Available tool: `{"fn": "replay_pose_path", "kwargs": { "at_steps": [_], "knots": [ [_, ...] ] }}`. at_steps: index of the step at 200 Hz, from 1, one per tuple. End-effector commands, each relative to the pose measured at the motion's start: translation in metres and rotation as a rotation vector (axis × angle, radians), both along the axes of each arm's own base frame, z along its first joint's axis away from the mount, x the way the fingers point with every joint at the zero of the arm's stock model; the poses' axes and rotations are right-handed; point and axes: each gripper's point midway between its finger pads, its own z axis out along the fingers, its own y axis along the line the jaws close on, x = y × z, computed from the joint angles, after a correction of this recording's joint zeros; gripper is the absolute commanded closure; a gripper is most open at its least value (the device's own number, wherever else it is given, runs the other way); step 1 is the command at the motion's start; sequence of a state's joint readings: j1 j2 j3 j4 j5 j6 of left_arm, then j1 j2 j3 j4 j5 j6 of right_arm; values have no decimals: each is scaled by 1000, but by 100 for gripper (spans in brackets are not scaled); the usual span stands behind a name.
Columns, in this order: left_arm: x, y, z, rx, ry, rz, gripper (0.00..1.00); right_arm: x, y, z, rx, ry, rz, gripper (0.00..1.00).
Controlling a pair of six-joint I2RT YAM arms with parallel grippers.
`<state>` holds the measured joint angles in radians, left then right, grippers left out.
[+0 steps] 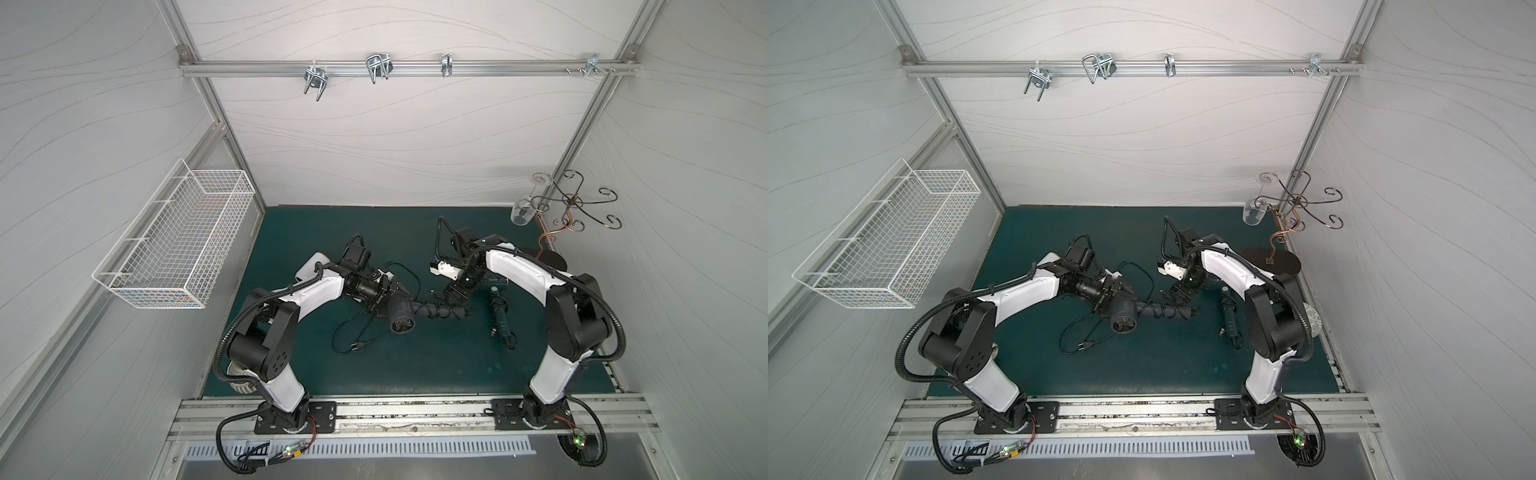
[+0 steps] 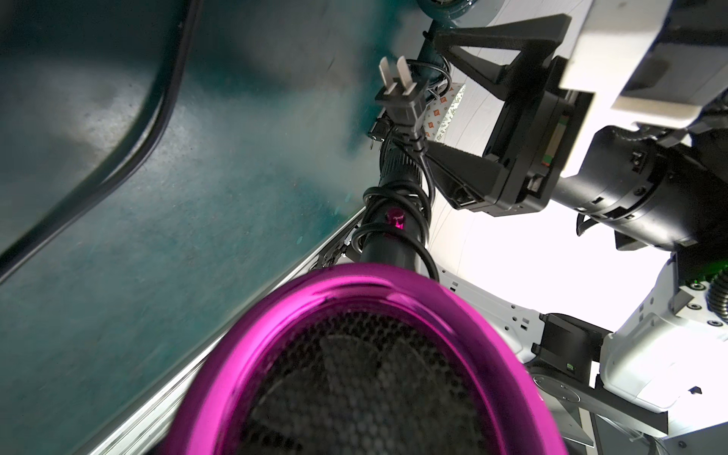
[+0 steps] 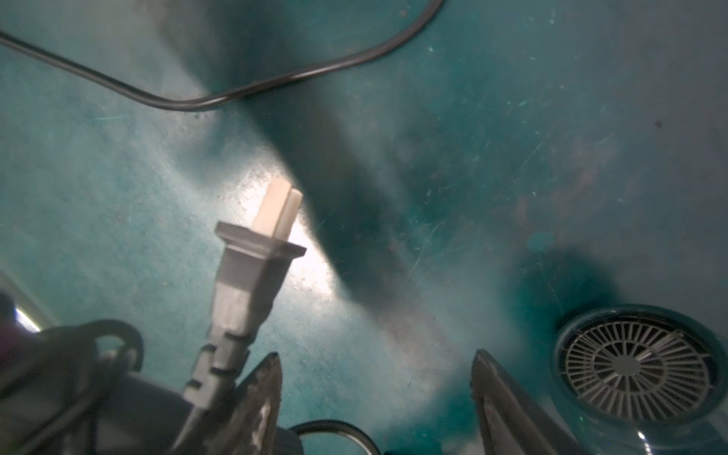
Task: Wrap the cord around the hair dryer
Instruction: Wrap the power cord around the hair dryer.
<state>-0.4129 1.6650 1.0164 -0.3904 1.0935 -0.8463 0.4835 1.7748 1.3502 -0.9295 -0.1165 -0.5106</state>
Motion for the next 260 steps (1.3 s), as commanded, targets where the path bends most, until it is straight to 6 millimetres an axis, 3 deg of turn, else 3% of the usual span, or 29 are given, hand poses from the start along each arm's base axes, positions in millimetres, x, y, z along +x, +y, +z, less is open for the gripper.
{"fn": "replay_pose_path", "kwargs": {
  "at_steps": [1, 115, 260],
  "knots": [
    [1, -5, 30, -103, -49, -28, 100, 0, -3, 10, 7, 12, -21, 23],
    [1, -5, 34, -117, -53, -28, 100, 9, -15, 6, -19, 37, -82, 22],
    [4, -1, 35, -119, -49, -10, 100, 12, -28, 19, 47, 52, -158, 18]
  ]
}}
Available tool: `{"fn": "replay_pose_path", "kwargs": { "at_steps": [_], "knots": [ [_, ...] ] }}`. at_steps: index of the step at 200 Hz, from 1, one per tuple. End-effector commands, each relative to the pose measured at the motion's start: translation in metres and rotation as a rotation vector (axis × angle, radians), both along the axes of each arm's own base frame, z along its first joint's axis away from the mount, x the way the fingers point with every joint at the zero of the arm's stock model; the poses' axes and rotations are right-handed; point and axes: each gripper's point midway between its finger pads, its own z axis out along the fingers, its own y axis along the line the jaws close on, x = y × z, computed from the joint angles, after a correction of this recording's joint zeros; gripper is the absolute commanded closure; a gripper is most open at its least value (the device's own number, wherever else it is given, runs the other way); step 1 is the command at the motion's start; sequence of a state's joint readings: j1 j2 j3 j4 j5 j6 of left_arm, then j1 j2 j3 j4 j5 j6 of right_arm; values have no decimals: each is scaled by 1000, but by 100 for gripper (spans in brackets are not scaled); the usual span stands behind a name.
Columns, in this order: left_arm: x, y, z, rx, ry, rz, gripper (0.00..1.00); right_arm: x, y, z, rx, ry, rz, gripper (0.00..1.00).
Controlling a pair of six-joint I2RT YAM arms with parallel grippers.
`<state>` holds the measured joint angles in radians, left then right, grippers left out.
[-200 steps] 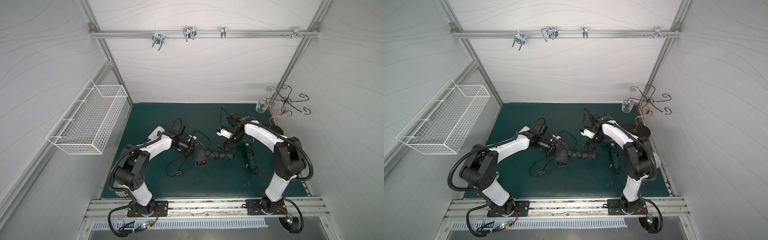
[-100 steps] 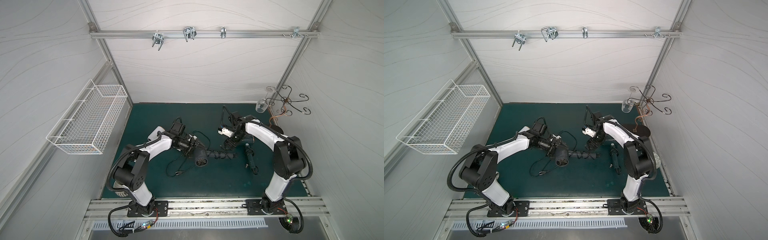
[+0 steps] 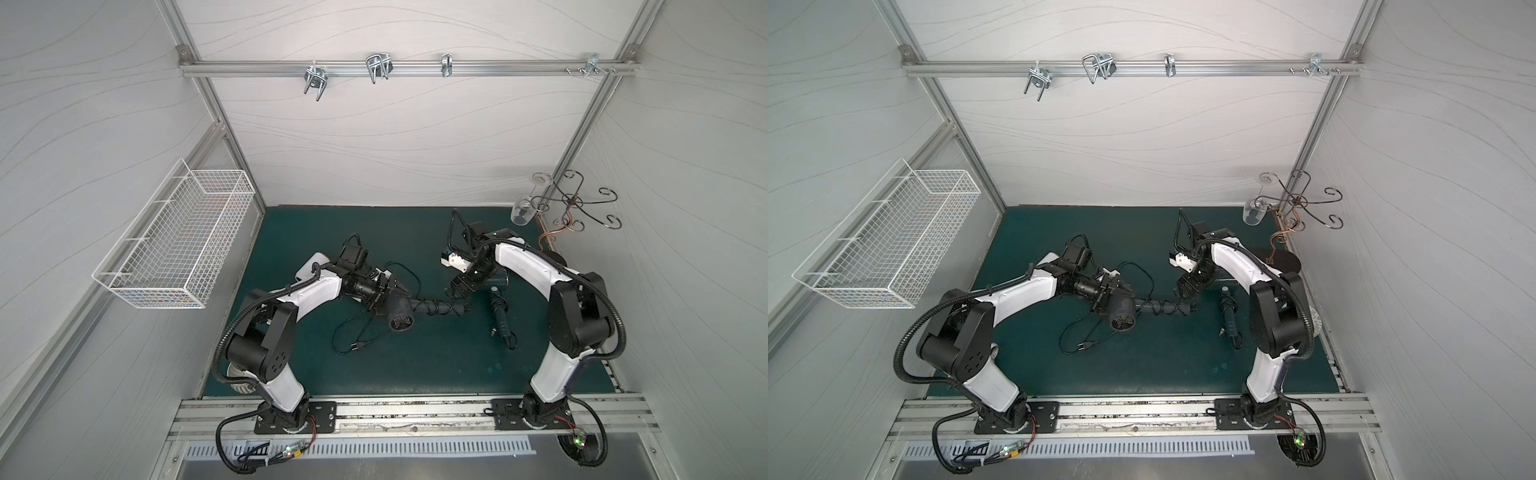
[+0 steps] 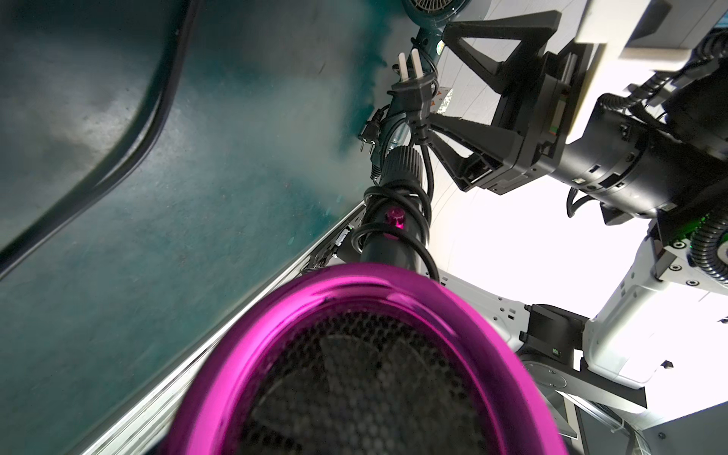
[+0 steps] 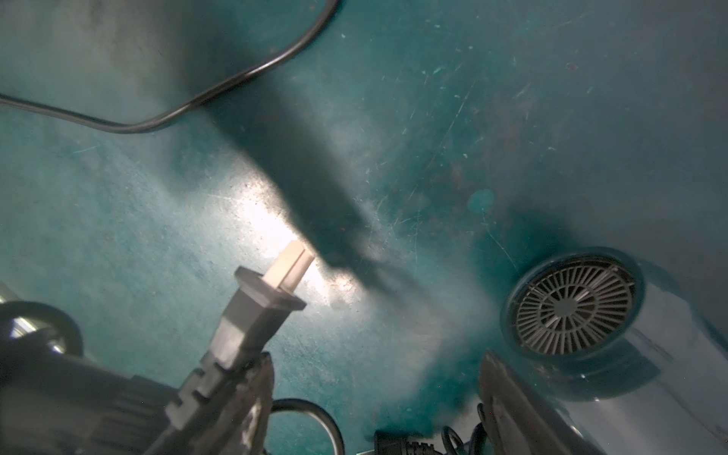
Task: Wrap the cord around the hair dryer
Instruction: Wrap the power cord around the hair dryer.
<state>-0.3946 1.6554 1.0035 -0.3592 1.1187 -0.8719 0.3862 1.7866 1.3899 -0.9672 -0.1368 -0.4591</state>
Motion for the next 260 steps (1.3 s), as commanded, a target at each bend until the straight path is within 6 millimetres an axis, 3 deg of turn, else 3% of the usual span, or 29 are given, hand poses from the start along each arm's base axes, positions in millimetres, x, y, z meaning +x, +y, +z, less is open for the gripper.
{"fn": "replay_pose_path", "kwargs": {
  "at_steps": [1, 135, 260],
  "knots": [
    [1, -4, 30, -91, -56, -26, 100, -6, -2, 12, 34, 20, -15, 18],
    [6, -3, 30, -95, -49, -12, 100, -3, -20, 14, 43, 53, -116, 16],
    [12, -1, 31, -98, -46, 2, 100, 2, -21, 30, 115, 60, -175, 15]
  ]
}}
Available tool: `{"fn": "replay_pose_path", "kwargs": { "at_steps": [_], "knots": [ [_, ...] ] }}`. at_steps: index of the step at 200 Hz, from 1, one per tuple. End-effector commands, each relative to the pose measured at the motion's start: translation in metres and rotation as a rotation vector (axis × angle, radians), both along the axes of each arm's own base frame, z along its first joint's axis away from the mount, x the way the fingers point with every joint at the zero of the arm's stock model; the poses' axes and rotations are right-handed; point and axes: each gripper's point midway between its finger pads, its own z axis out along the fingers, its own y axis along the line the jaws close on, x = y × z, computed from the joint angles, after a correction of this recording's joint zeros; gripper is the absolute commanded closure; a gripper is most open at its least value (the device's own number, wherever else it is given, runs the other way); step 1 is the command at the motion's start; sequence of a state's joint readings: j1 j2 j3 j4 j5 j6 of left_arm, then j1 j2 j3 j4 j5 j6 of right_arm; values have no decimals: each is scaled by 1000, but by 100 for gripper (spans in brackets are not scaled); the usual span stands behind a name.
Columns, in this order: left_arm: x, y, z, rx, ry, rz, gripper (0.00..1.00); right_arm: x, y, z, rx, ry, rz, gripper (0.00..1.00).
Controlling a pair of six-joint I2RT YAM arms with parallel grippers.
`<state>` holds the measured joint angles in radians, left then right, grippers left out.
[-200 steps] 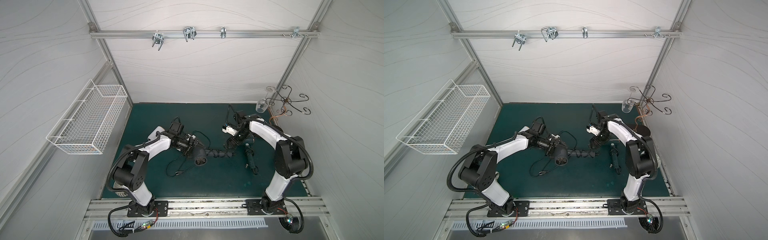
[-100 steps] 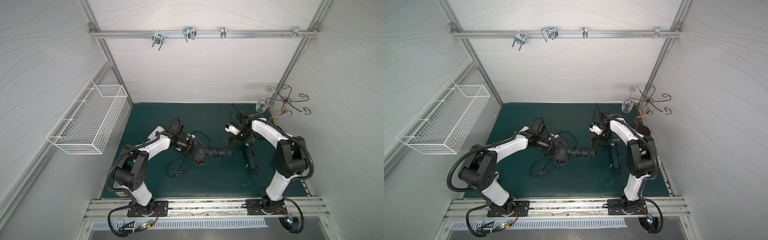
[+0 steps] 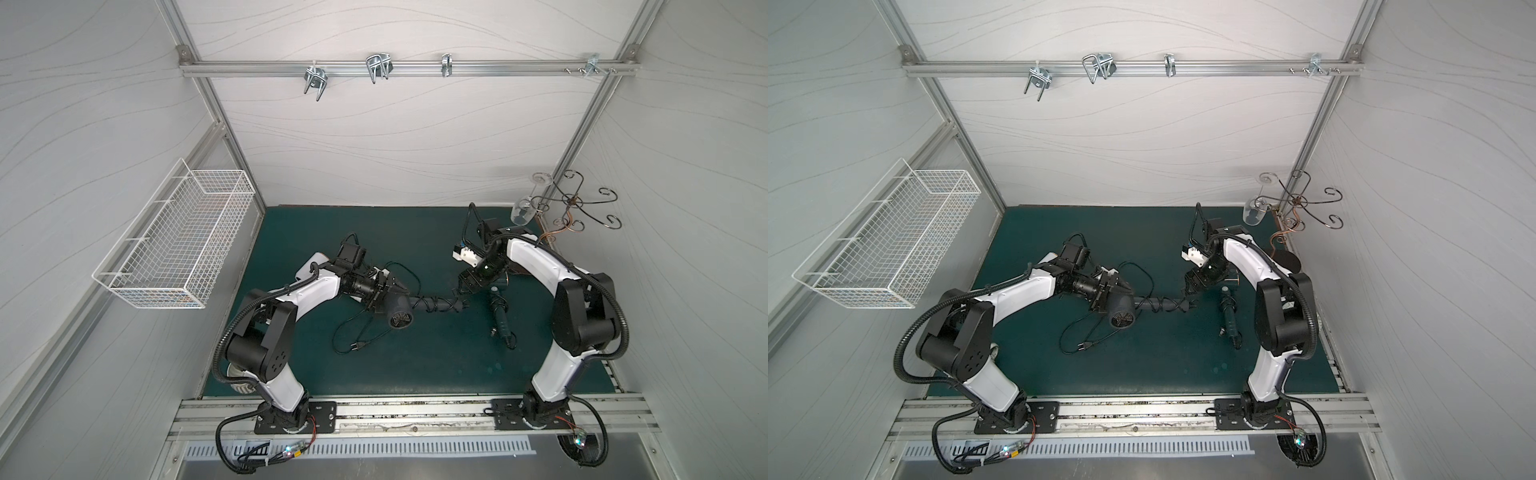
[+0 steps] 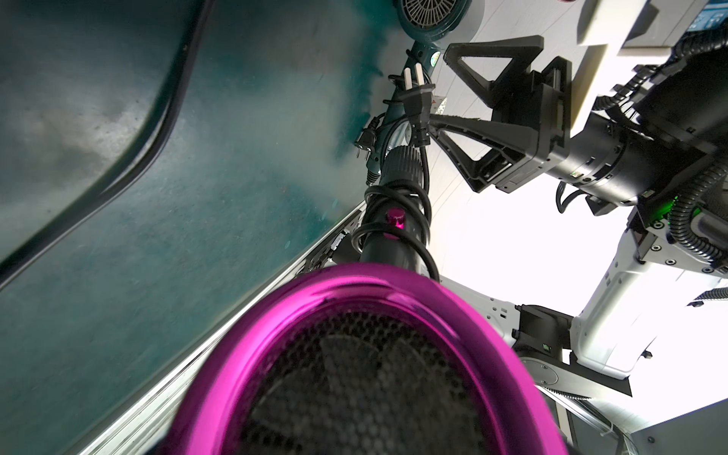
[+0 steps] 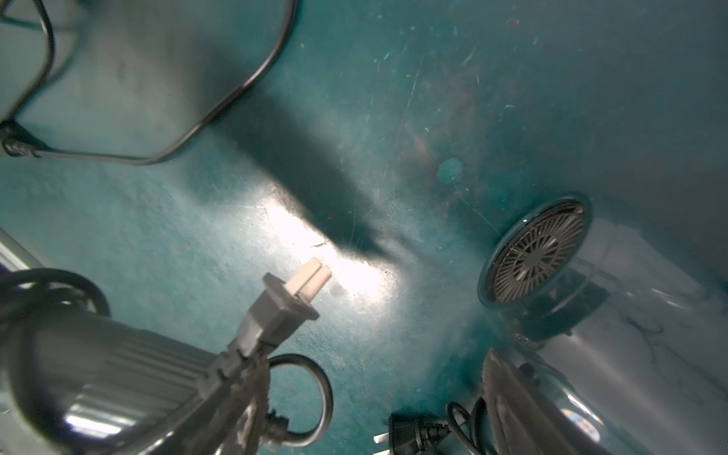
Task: Wrap the cord around the hair dryer
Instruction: Wrap the power cord around the hair dryer.
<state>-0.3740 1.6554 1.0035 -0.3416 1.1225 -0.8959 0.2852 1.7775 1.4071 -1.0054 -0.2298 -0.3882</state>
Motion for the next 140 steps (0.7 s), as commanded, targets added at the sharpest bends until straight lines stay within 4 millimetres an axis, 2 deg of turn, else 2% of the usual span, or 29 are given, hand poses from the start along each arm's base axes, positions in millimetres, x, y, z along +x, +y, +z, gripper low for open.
{"fn": "replay_pose_path", "kwargs": {
  "at_steps": [1, 47, 78, 111, 140],
  "knots": [
    [5, -5, 29, -92, -54, -26, 100, -5, -2, 19, 30, -4, -20, 15],
    [6, -6, 28, -94, -48, -22, 100, 0, -10, 27, 24, -26, -59, 14],
    [7, -6, 28, -95, -46, -19, 100, -2, -3, 47, 88, -61, -72, 14],
    [7, -6, 28, -94, -46, -17, 100, -19, 17, 74, 221, -84, -41, 13],
    [8, -6, 29, -95, -48, -16, 100, -42, 32, 81, 281, -69, 2, 12]
  ]
}}
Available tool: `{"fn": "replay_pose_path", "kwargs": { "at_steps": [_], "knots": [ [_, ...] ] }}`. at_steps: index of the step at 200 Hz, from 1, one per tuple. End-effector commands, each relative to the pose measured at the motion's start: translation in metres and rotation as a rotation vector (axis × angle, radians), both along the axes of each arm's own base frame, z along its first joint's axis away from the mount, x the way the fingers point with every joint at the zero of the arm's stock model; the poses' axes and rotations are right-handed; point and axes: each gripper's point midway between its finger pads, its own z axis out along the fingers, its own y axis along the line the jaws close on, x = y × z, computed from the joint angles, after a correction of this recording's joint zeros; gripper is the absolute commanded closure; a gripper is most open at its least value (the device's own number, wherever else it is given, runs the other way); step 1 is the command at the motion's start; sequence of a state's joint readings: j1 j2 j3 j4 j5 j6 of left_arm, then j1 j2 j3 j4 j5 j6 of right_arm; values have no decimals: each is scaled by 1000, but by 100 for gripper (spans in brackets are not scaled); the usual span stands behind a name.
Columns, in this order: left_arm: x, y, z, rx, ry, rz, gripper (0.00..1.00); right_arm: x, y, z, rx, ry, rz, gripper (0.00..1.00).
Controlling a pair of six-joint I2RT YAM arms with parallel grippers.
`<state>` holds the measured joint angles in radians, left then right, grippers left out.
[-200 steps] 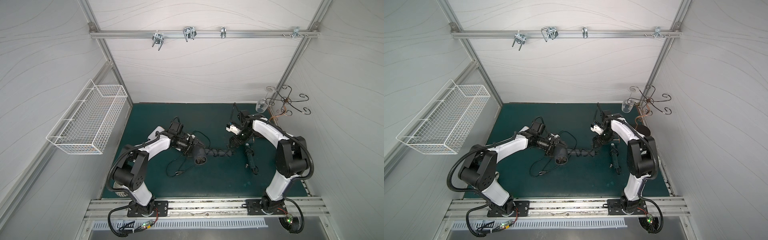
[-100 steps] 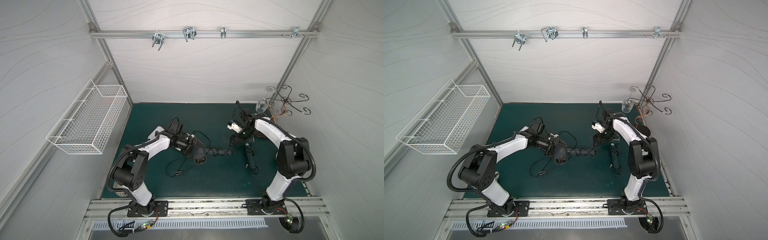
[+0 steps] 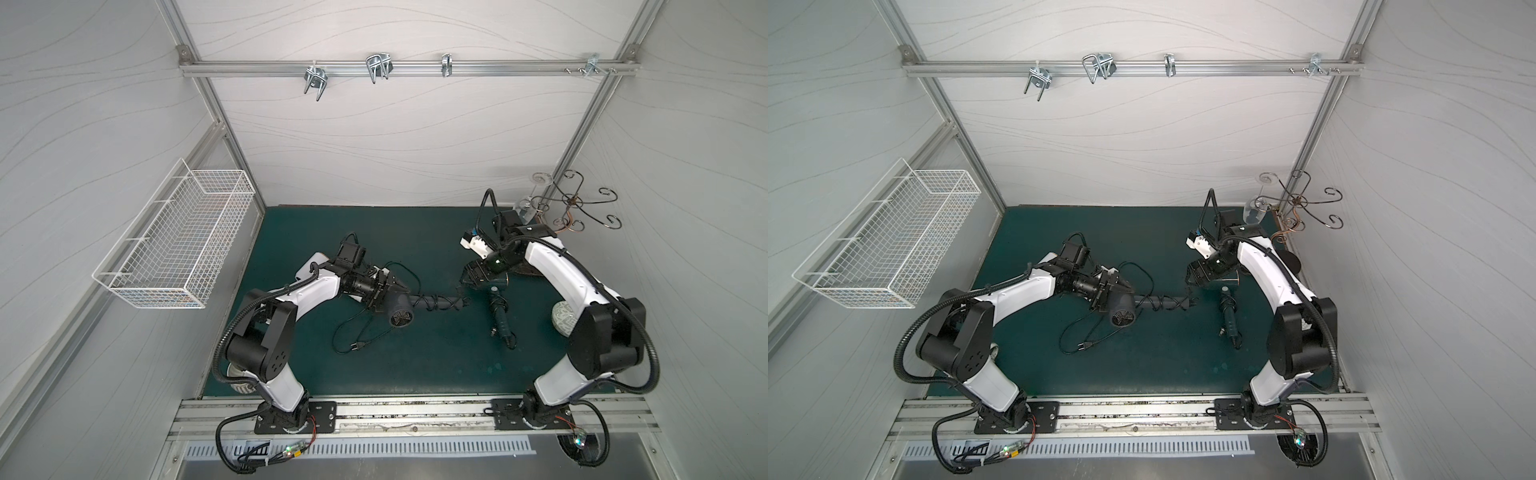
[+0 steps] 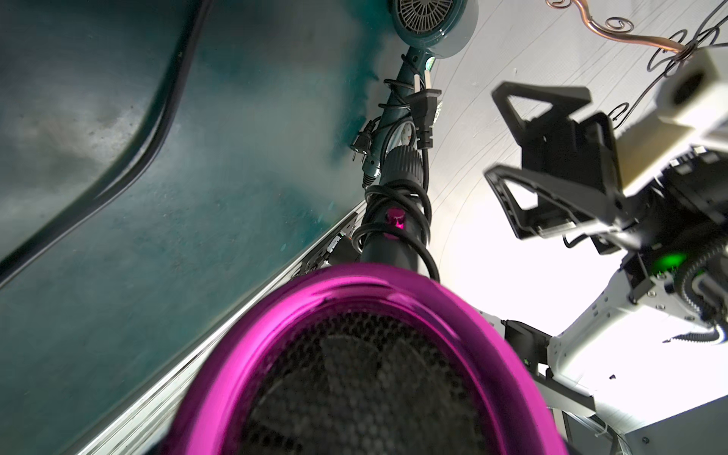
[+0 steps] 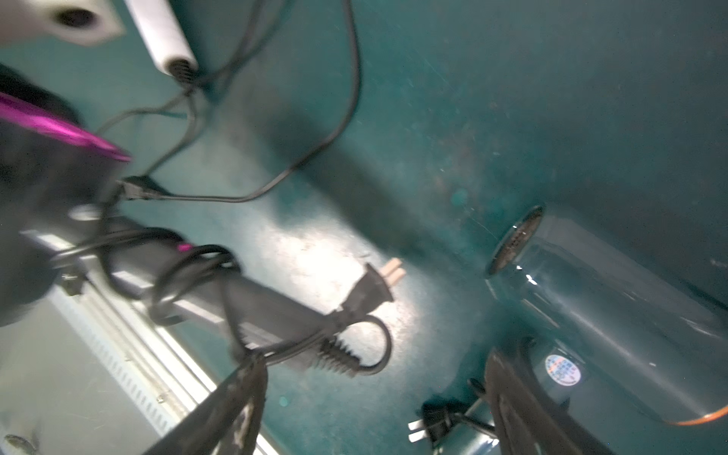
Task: Wrap the cord around the hair dryer
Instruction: Wrap the power cord around the hair dryer, then place the hair dryer at the center of the board.
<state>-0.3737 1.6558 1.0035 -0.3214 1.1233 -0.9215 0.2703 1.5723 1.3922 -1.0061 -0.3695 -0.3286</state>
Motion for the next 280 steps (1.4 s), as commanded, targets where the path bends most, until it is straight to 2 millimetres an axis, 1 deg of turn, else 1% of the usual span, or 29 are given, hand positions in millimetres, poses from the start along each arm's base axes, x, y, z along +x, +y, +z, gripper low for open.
{"fn": "replay_pose_path", "kwargs": {
  "at_steps": [1, 34, 63, 113, 144, 210, 225, 252, 280],
  "knots": [
    [5, -5, 28, -92, -54, -25, 100, -30, 19, 9, 92, 46, 55, 12],
    [5, -5, 28, -92, -54, -25, 100, -53, 30, -2, 71, 75, 85, 12],
    [5, -4, 28, -92, -54, -23, 100, -67, 38, -7, 71, 98, 99, 12],
    [4, -4, 28, -92, -53, -23, 100, -79, 46, -16, 68, 141, 107, 11],
    [3, -3, 29, -93, -58, -23, 100, -77, 49, -18, 71, 132, 106, 11],
    [0, -2, 31, -96, -57, -25, 100, -57, 59, -19, 82, 81, 135, 11],
    [0, -2, 31, -95, -59, -23, 100, -57, 62, -21, 82, 93, 149, 11],
    [2, -3, 33, -99, -64, -23, 100, -64, 67, -29, 90, 119, 170, 10],
    [3, -3, 33, -101, -63, -21, 100, -70, 68, -36, 93, 137, 180, 10]
  ]
}}
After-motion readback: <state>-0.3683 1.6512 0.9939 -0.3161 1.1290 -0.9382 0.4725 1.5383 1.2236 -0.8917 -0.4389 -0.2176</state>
